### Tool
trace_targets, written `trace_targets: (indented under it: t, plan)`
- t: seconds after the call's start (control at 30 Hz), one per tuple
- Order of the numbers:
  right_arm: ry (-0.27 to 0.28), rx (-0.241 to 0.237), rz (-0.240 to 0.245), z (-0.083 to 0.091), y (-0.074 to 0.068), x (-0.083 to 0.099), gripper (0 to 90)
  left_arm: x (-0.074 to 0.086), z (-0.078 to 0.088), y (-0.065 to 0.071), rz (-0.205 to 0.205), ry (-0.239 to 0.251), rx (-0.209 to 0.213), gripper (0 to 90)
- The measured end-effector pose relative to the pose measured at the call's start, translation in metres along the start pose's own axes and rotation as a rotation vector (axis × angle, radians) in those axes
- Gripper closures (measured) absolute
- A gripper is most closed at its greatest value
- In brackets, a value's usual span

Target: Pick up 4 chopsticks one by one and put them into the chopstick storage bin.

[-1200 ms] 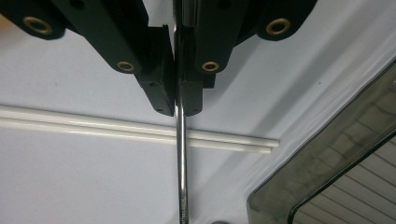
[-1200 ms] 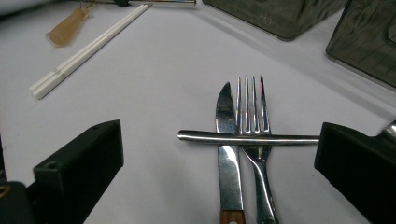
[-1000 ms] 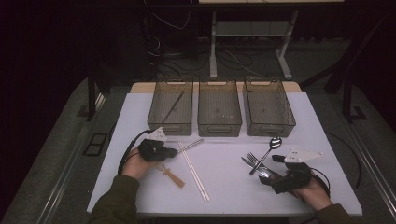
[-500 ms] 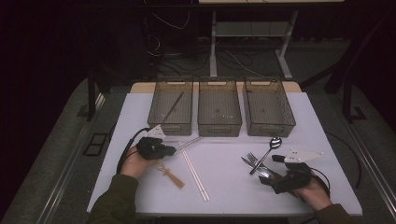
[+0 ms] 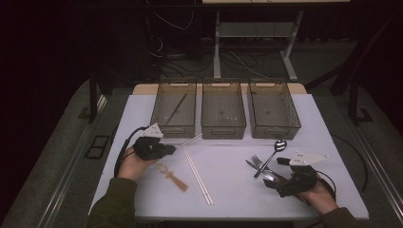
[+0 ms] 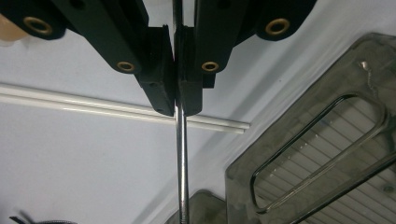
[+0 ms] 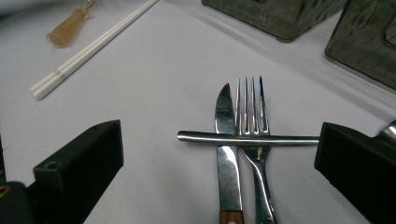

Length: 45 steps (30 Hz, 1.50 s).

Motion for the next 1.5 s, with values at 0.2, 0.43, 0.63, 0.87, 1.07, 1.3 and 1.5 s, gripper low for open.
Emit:
trace_targets:
  t: [0.2, 0.43, 0.63, 0.87, 1.07, 1.3, 1.5]
  plan:
    - [-0.001, 0.0, 0.001, 0.0, 0.0, 0.0, 1.4, -0.004, 0.007, 0.001, 0.028, 0.011, -0.002, 85.0]
    - [-0.002, 0.0, 0.002, 0.0, 0.0, 0.0, 1.5, -0.01, 0.016, 0.001, 0.058, 0.036, -0.023, 85.0]
    - [-0.005, 0.001, -0.001, -0.001, 0.001, 0.0, 1.4, -0.013, 0.018, -0.002, 0.088, 0.042, -0.045, 85.0]
    - [-0.004, 0.002, 0.004, -0.002, 0.001, 0.0, 1.4, -0.017, 0.024, -0.009, 0.134, 0.073, -0.078, 85.0]
    - [-0.009, 0.004, 0.0, -0.002, 0.001, 0.001, 1.4, -0.022, 0.029, -0.016, 0.157, 0.097, -0.106, 84.9]
    - [-0.006, 0.003, 0.001, -0.002, 0.001, 0.001, 1.5, -0.029, 0.031, -0.025, 0.162, 0.101, -0.128, 84.9]
    - [-0.005, 0.002, 0.002, -0.001, 0.0, 0.001, 1.4, -0.037, 0.032, -0.035, 0.173, 0.105, -0.143, 85.0]
Point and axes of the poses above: each handheld gripper's, and its own axes: z roughly backward along the jaws, x roughly out of its underside, y roughly to its right, the point moved 8 cm from there along -z, roughly forward along the jaws, and after that the axes turned 2 degrees about -y, right-handed, at the moved point
